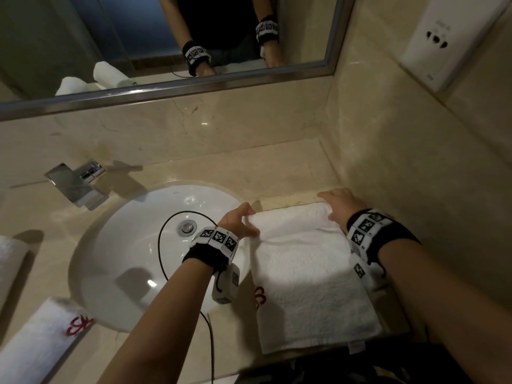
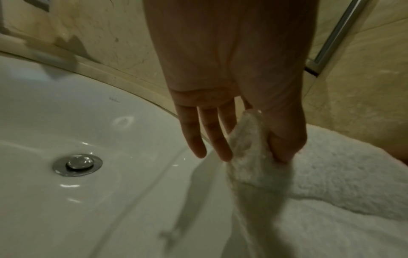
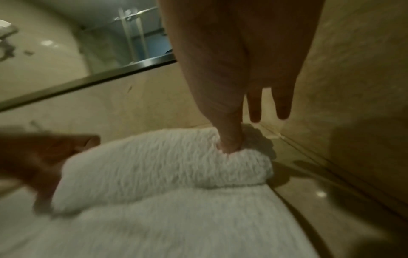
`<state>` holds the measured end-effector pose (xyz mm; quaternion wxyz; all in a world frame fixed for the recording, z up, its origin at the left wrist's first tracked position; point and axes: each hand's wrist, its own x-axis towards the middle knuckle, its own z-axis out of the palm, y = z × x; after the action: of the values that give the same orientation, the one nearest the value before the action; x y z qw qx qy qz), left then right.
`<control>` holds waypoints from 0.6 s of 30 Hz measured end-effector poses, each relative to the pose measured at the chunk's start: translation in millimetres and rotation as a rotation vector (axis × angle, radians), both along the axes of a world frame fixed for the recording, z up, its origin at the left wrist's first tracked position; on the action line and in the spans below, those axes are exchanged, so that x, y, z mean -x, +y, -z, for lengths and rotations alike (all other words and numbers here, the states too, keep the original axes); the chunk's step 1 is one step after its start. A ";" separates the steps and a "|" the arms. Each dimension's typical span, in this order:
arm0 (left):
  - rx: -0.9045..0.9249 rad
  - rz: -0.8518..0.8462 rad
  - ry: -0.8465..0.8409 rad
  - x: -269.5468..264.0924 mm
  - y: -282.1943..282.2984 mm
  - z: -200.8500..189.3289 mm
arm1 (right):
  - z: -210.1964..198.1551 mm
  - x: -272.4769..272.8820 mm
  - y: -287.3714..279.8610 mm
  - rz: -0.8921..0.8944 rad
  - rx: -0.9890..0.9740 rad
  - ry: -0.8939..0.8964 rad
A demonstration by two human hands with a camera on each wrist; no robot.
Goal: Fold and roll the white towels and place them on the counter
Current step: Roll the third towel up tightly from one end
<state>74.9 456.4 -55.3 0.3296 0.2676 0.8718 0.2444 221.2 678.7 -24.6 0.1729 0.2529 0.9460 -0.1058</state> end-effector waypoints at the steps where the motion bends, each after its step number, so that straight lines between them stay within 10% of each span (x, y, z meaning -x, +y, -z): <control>1: 0.006 0.019 0.011 -0.6 1.1 -1.2 | -1.4 2.2 1.5 -0.010 0.053 -0.047; 18: 0.144 0.403 0.447 -33.1 -6.7 -6.2 | 17.1 -34.3 -18.6 -0.011 -0.149 0.152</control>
<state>107.9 449.7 -49.1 0.1895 0.4583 0.8671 0.0467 255.5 660.2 -41.7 0.0820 0.2511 0.9630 -0.0529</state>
